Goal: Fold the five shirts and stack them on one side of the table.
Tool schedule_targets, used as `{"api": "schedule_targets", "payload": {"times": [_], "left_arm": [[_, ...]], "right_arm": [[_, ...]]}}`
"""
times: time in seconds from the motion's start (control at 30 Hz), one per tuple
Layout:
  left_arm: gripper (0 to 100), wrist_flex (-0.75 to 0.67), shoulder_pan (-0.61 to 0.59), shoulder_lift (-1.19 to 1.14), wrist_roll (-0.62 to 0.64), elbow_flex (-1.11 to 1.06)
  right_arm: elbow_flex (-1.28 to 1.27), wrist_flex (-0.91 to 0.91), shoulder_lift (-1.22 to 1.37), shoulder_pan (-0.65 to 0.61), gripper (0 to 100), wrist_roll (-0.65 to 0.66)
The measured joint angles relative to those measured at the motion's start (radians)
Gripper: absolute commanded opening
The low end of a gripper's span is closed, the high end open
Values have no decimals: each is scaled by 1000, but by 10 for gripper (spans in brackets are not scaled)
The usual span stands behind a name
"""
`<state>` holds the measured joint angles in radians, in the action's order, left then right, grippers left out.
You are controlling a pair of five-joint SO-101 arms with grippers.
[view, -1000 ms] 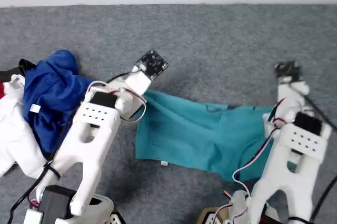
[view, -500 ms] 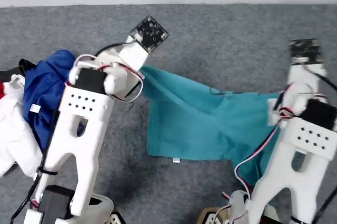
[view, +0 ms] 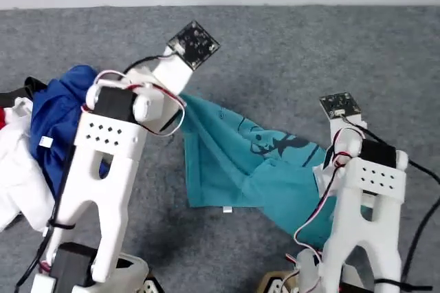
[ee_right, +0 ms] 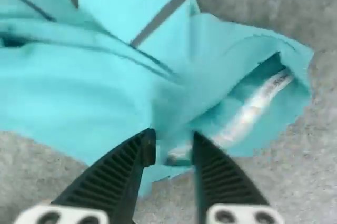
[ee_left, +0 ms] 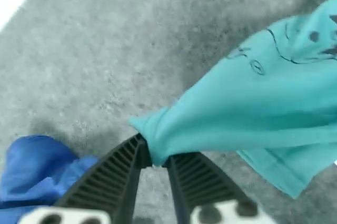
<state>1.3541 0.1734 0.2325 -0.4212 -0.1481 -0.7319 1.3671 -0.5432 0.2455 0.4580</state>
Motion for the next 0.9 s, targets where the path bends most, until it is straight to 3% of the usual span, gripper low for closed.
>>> {"api": "schedule_targets", "payload": {"times": [0.33, 0.6, 0.9], "left_arm": [[15, -152, 0, 0, 0, -181], [15, -157, 0, -2, 0, -209], [15, -157, 0, -2, 0, -209]], "right_arm": [[-75, -35, 0, -6, 172, 2], [-195, -175, 0, -161, 169, 2], [-203, -241, 0, -206, 168, 0]]}}
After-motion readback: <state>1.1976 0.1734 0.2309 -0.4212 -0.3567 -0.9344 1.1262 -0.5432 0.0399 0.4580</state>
